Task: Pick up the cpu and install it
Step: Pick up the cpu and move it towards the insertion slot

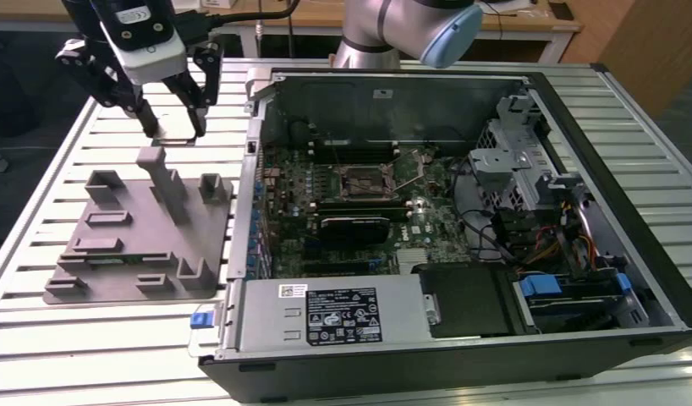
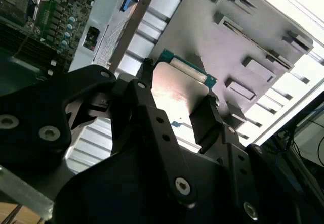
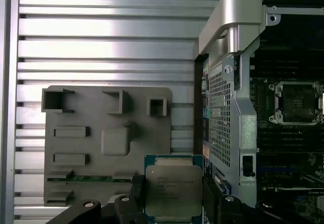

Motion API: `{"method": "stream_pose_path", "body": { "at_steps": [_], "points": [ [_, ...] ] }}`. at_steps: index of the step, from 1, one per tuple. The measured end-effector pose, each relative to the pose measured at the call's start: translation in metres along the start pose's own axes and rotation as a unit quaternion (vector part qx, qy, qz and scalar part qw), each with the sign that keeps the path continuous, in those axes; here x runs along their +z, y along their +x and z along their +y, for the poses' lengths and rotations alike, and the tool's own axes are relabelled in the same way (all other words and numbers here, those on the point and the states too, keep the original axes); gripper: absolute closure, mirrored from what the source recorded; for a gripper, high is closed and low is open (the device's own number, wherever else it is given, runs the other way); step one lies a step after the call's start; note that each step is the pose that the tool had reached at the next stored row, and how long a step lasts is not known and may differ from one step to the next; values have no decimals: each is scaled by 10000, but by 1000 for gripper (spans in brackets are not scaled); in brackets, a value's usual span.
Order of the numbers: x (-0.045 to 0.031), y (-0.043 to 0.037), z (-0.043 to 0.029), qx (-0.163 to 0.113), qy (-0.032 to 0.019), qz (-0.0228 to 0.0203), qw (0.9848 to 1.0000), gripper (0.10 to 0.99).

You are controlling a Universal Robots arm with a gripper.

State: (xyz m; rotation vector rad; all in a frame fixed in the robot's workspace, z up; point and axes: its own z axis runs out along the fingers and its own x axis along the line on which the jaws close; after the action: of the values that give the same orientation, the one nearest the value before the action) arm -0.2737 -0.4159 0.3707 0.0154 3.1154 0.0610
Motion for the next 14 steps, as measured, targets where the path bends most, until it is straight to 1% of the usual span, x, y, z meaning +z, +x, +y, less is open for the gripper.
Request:
{"method": "stream_pose_path", "body": {
  "at_steps": [2, 4, 14],
  "points": [
    [-2, -11, 0, -1, 1, 2, 10000, 545],
    [0, -44, 0, 0, 1, 1, 10000, 545],
    [8, -316, 3, -1, 0, 1, 10000, 545]
  ]
}}
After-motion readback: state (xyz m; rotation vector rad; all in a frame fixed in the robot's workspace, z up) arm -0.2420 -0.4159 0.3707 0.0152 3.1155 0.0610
